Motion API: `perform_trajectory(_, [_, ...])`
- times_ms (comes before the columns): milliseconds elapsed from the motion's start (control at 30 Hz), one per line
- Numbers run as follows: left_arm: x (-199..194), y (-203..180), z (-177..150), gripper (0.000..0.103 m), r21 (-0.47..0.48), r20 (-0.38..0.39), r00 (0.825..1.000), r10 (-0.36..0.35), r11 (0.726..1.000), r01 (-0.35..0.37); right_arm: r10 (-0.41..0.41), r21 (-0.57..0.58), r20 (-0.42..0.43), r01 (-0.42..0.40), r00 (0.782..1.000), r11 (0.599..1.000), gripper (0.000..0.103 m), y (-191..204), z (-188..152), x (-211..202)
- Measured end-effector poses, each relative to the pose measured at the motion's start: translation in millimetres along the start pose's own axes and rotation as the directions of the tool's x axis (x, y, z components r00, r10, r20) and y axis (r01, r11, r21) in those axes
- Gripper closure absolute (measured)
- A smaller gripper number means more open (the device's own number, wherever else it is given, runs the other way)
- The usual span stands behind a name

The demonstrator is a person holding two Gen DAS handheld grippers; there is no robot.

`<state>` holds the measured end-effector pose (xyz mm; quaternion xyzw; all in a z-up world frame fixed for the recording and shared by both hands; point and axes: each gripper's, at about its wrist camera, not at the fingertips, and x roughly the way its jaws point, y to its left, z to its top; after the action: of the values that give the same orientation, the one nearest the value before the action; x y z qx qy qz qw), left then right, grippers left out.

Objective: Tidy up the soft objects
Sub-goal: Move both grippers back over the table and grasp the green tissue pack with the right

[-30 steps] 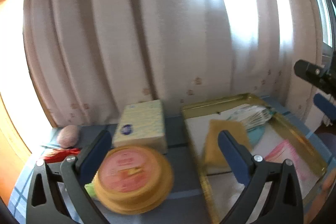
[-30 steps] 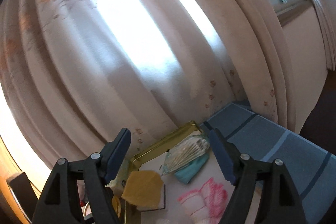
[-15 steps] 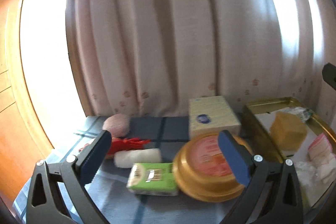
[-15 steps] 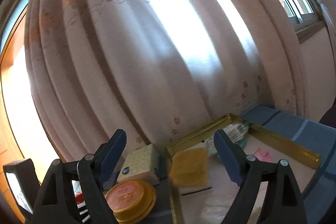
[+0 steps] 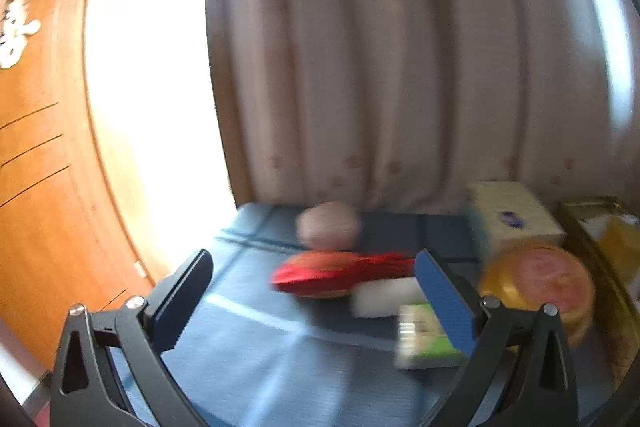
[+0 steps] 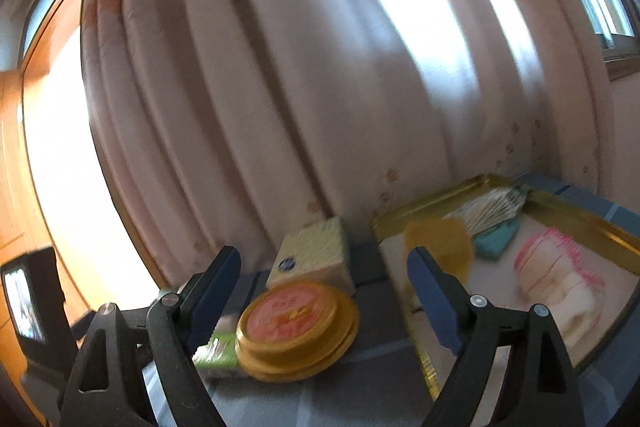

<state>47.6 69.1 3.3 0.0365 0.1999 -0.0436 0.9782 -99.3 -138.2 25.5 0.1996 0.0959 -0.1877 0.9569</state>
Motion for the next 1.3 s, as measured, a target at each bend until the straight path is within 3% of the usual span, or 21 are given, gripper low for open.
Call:
perform_trajectory(233, [11,57,-3,0.000,-0.116,-0.039,0.994,0.100,0.988,-0.104,0.078,-0.023,-0.164,-0.083,0.983,0.996,0.016,33,-23,14])
perform_trajectory(400, [12,78,-6,0.001,-0.151,-0.061,0.986,0.155,0.975,-0.162,0.156,-0.008,-0.310,-0.167,0.938,0.986,0.016,61,-43,26])
perform_trajectory(567, [16,92,-8,0.001,-0.141,-0.061,0.980,0.189,0.970,-0.196,0.179,0.031,-0.430,-0.184,0.885,0.982,0.016,78,-59,47])
perform_trajectory(667, [19,102,-10,0.001,-0.182,-0.080,0.981,0.177,0.965,-0.189,0.158,0.039,-0.483,-0.158,0.861,0.987,0.016,83,-66,63])
perform_trajectory(933, [21,109,-11,0.001,-0.206,-0.100,0.987,0.127,0.968,-0.145,0.091,-0.012,-0.558,-0.118,0.825,0.993,0.016,104,-76,91])
perform_trajectory(1100, [25,106,-10,0.001,-0.197,-0.113,0.987,0.116,0.971,-0.137,0.017,-0.009,-0.564,-0.027,0.826,1.000,0.016,100,-74,107])
perform_trajectory(1300, [26,105,-9,0.001,-0.187,-0.128,0.986,0.106,0.974,-0.129,-0.041,-0.067,-0.588,0.002,0.807,0.998,0.015,115,-77,128])
